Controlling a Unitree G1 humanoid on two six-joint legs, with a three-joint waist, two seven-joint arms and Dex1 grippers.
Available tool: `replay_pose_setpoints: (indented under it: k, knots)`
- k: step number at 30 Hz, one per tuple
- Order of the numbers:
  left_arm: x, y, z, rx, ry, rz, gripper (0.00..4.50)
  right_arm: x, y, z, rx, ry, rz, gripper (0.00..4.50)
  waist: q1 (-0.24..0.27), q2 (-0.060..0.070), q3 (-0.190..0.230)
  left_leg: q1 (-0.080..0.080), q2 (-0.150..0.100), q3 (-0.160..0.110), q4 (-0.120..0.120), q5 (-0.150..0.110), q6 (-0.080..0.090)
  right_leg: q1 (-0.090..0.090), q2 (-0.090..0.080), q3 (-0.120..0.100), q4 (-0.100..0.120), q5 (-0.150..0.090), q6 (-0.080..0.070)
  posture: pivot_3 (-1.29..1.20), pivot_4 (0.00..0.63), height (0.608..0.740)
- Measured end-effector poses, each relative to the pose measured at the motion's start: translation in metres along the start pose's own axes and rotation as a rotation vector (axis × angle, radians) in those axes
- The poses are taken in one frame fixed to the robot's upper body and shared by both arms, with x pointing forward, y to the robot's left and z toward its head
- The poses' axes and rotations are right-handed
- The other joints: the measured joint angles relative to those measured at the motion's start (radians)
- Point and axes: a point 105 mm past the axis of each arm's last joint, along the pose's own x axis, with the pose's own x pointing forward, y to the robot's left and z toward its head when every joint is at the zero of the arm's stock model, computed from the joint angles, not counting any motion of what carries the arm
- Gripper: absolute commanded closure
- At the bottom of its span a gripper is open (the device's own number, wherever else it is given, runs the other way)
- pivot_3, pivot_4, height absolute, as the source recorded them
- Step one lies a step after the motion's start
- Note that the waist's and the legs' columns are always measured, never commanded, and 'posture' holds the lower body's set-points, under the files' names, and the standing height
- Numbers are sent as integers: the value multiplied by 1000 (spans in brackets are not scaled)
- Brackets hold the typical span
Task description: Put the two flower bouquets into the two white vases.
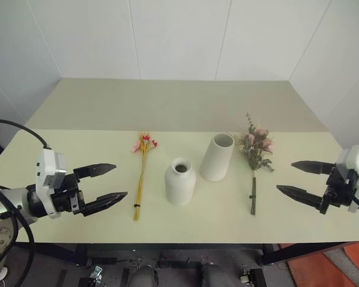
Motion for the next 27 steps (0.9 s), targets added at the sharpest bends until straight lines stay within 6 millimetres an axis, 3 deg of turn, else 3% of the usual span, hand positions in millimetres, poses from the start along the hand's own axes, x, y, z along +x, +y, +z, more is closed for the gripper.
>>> replay_pose_setpoints:
  k: [13, 19, 24, 27]
  knots:
    - [0, 1, 4, 19, 2, -11, 46, 4, -7, -3, 12, 34, -48, 0, -2, 0, 0, 0, 0, 0, 0, 0, 0, 0, 0, 0, 0, 0, 0, 0, 150, 740]
    - [5, 11, 20, 86, -17, -51, 46, 29, -7, -13, 249, 218, -63, 0, -2, 0, 0, 1, 0, 0, 0, 0, 0, 0, 0, 0, 1, 1, -1, 0, 150, 740]
    - [15, 16, 34, 142, -52, -122, 46, 59, -8, -7, 409, 297, -62, 0, -5, 0, 0, -1, 0, 0, 0, 0, 0, -1, 1, 0, 0, 3, -5, 0, 150, 740]
    - [22, 21, 43, 177, -74, -141, 46, 84, -7, -23, 494, 399, -98, 0, -6, -1, 0, -2, 0, 0, 0, 0, 0, -2, 1, 0, 0, 3, -5, 0, 150, 740]
